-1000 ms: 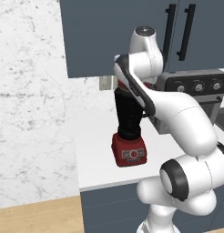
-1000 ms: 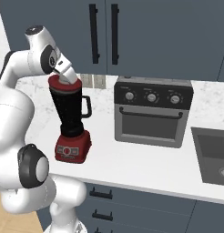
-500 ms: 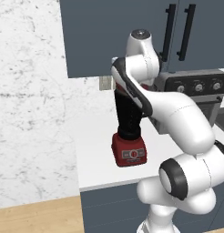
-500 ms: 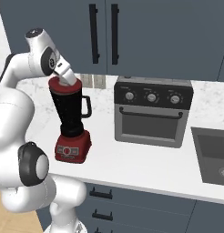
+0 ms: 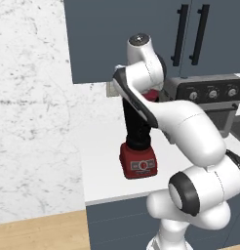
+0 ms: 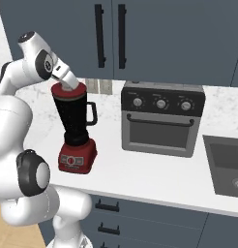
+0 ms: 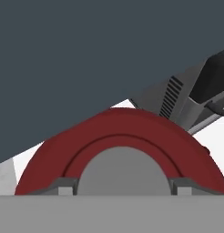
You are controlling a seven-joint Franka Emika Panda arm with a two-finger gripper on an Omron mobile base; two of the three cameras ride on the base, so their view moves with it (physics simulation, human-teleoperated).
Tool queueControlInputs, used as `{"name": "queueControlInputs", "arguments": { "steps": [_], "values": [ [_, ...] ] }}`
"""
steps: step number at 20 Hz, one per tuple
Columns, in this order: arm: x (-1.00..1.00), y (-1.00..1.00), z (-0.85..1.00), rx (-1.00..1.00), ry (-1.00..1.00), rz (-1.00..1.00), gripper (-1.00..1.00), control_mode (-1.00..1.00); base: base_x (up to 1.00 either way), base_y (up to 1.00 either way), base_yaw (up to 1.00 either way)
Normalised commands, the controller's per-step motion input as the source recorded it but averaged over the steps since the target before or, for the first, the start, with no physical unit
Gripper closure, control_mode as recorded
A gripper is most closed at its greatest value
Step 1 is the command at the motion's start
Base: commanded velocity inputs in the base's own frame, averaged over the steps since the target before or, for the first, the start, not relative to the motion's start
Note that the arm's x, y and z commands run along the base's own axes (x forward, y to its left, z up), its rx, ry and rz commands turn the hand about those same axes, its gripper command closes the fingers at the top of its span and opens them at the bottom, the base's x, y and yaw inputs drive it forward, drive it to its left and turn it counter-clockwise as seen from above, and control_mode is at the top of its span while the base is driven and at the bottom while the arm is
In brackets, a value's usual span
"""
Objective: Close the lid blender by securely placing the lid on top.
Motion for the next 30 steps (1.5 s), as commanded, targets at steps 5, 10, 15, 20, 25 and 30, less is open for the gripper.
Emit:
{"name": "queueControlInputs", "arguments": {
  "steps": [5, 10, 15, 20, 25, 30],
  "values": [
    [-0.25, 0.05, -0.15, -0.15, 0.01, 0.0, 1.0, -1.0, 0.0, 0.0, 0.0],
    [-0.2, -0.07, 0.0, -0.01, -0.01, -0.01, 1.0, -1.0, 0.0, 0.0, 0.0],
    [0.22, -0.09, 0.0, 0.0, 0.0, 0.0, 1.0, -1.0, 0.0, 0.0, 0.0],
    [0.39, -0.02, 0.0, 0.0, -0.04, -0.01, 1.0, -1.0, 0.0, 0.0, 0.0],
    [0.07, 0.0, 0.0, 0.0, -0.07, -0.02, 1.0, -1.0, 0.0, 0.0, 0.0],
    [-0.06, 0.03, 0.0, 0.0, -0.09, 0.0, 1.0, -1.0, 0.0, 0.0, 0.0]
  ]
}}
